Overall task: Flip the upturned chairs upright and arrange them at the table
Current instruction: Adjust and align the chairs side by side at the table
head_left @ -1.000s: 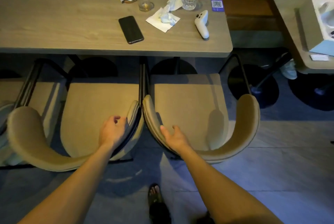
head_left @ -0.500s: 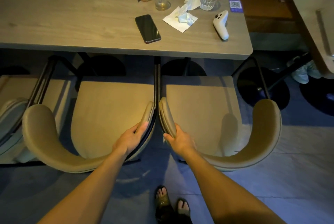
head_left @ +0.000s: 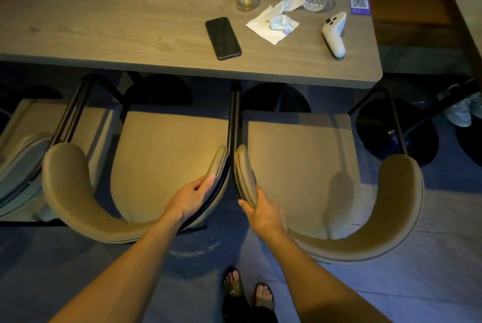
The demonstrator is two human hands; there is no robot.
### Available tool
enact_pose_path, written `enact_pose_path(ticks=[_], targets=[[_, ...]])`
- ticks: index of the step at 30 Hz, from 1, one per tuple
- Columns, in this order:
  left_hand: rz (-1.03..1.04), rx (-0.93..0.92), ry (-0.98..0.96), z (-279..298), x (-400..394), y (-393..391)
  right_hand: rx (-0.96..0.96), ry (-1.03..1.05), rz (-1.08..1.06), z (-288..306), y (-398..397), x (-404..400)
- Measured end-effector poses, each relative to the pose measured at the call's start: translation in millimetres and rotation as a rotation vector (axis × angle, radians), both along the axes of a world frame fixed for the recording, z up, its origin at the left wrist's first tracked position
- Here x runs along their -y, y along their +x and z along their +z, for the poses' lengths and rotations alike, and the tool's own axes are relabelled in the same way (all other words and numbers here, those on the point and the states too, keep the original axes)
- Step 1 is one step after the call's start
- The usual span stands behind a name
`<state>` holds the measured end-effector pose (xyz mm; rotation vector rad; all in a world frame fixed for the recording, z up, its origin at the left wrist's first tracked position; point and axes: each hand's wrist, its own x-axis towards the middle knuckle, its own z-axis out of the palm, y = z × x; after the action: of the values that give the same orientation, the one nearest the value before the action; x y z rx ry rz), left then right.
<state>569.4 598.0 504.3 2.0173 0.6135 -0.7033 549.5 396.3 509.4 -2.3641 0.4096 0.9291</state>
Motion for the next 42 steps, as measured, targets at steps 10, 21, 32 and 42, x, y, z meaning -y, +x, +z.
enact_pose_path(ticks=[10,21,32,42], targets=[[-0.021,-0.014,0.053,5,1,-3,0.028,-0.013,-0.006,2,0,-2],[-0.083,-0.008,0.136,4,-8,-13,0.053,0.005,-0.017,3,-1,-4],[-0.157,-0.032,0.215,10,4,-4,0.030,0.014,-0.006,6,5,-3],[-0.322,-0.040,0.415,20,6,-11,0.060,0.026,-0.023,5,4,-4]])
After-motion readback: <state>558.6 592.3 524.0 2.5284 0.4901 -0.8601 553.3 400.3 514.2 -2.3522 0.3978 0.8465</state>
